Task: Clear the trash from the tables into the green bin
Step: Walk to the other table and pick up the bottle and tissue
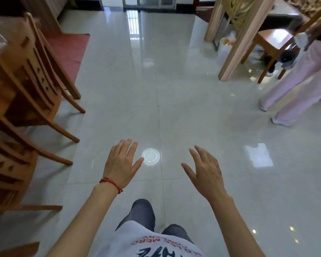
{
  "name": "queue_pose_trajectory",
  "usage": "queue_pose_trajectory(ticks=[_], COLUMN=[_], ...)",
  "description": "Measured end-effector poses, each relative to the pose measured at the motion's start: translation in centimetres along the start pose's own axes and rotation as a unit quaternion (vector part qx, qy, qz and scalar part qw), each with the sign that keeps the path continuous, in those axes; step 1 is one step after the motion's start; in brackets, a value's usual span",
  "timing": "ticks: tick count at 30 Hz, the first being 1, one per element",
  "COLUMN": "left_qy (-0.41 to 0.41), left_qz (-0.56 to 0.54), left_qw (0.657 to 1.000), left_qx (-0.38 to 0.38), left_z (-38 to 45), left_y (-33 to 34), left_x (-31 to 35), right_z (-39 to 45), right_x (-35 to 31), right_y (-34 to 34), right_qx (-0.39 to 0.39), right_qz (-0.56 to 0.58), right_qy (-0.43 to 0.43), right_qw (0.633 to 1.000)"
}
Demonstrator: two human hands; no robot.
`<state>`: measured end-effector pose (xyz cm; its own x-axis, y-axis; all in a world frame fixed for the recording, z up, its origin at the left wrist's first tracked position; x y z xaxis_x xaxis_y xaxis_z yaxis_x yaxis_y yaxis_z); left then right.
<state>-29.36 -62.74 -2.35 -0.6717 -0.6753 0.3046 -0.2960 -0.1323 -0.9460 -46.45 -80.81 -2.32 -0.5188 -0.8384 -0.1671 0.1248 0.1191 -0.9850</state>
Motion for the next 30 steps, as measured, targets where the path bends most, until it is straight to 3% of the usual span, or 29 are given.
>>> queue_pose_trajectory(ticks=[19, 30], left_qy=[-0.017, -0.085], left_qz=[0.014, -0.006], left_qw=[1.000, 0.996], left_qx=[0.016, -0.001], left_z=[29.6, 43.2], left_y=[-7.2, -8.4], left_x=[-11.0, -15.5], right_z=[33.3, 50.7], right_x=[-4.7, -4.7], right_y=[2.1, 3.8], right_qx=[-0.004, -0.029], right_qz=[0.018, 0.003], right_qy=[-0.035, -0.065], right_qw=[0.999, 0.997])
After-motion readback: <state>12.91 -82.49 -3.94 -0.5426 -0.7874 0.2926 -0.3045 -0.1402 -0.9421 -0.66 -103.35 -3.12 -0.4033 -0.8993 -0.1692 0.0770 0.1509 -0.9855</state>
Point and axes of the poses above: each hand's wrist, its own z-axis towards the middle knuckle, its own y-axis out of the palm, x = y × z, the point moved 1 cm from there along z, towards the middle knuckle, and after that the axes turned 5 degrees about -z, right-handed, at the moved point
